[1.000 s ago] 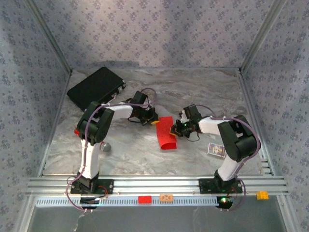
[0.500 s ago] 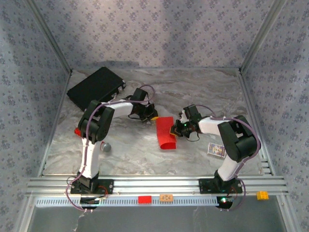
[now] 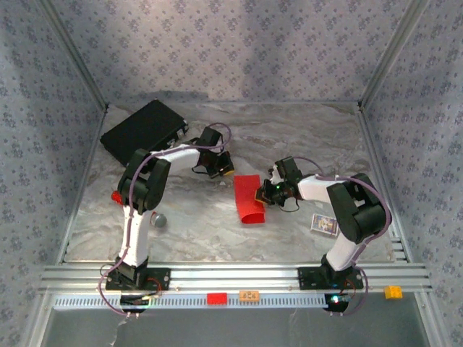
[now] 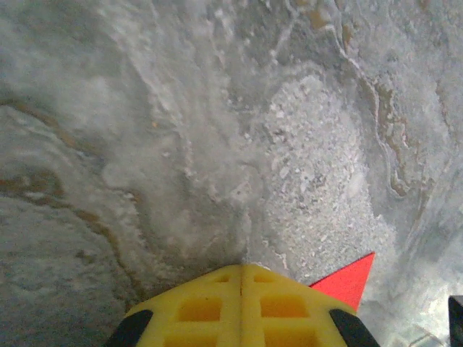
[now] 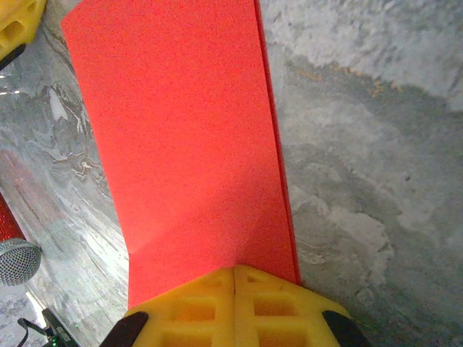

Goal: Fold a paper plane with a square sheet of paper (pick it up from the middle)
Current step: First fold the square sheet of paper in half at the center of the table.

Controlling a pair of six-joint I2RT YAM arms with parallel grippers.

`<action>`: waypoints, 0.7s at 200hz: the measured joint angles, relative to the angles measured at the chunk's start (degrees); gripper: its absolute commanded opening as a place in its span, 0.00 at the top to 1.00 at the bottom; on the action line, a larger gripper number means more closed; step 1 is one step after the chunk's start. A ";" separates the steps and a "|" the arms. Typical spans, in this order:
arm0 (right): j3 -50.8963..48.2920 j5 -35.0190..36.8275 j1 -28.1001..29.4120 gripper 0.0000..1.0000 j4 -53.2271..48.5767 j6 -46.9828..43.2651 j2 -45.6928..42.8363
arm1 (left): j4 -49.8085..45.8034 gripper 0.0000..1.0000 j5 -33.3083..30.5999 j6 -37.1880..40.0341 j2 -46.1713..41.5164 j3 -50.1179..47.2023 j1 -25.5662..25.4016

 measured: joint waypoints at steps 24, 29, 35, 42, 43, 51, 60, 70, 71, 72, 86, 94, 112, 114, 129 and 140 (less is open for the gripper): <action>0.00 0.26 0.11 1.00 0.02 0.28 -0.07 | -1.92 0.97 -1.31 0.96 -1.38 -0.02 -0.22; 0.00 0.31 0.11 1.00 0.00 0.44 -0.09 | -2.23 0.97 -1.31 1.27 -1.99 -0.07 -0.33; 0.00 0.35 0.11 1.00 0.02 0.61 -0.11 | -2.38 0.97 -1.27 1.49 -2.71 -0.22 -0.55; 0.00 0.35 0.11 1.00 0.00 0.66 -0.11 | -2.32 0.97 -1.03 1.75 -3.98 -0.59 -0.96; 0.00 0.35 0.11 1.00 0.02 0.68 -0.11 | -2.29 0.97 -1.01 1.77 -4.11 -0.66 -1.01; 0.00 0.37 0.20 1.00 0.00 0.85 -0.11 | -1.95 0.97 -0.37 1.95 -5.57 -1.33 -1.68; -0.02 0.52 0.22 1.00 0.02 1.05 -0.17 | -1.29 0.96 0.66 2.12 -7.21 -2.45 -2.60; -0.13 0.76 0.31 1.00 0.13 1.07 -0.28 | -0.11 0.96 2.36 2.10 -9.11 -4.35 -4.04; -0.17 0.79 0.33 1.00 0.13 1.07 -0.31 | -0.02 0.96 2.45 2.10 -9.20 -4.48 -4.13; -0.17 0.79 0.35 1.00 0.15 1.07 -0.31 | 0.04 0.96 2.51 2.08 -9.31 -4.61 -4.20; -0.28 1.01 0.37 1.00 0.31 1.11 -0.39 | 2.12 0.96 5.07 1.62 -10.86 -7.50 -6.08; -0.28 1.03 0.37 1.00 0.35 1.14 -0.42 | 2.97 0.96 6.36 1.22 -11.08 -8.85 -7.06; -0.37 1.18 0.44 1.00 0.44 1.29 -0.48 | 4.11 0.96 8.20 0.55 -11.06 -11.52 -8.66; -0.37 1.18 0.44 1.00 0.44 1.29 -0.48 | 4.17 0.96 8.33 0.55 -11.06 -11.78 -8.79; -0.37 1.18 0.44 1.00 0.44 1.29 -0.48 | 4.98 0.96 9.57 0.13 -11.06 -13.46 -9.35; -0.37 1.16 0.44 1.00 0.44 1.29 -0.48 | 5.55 0.96 10.19 -0.09 -11.06 -14.56 -9.40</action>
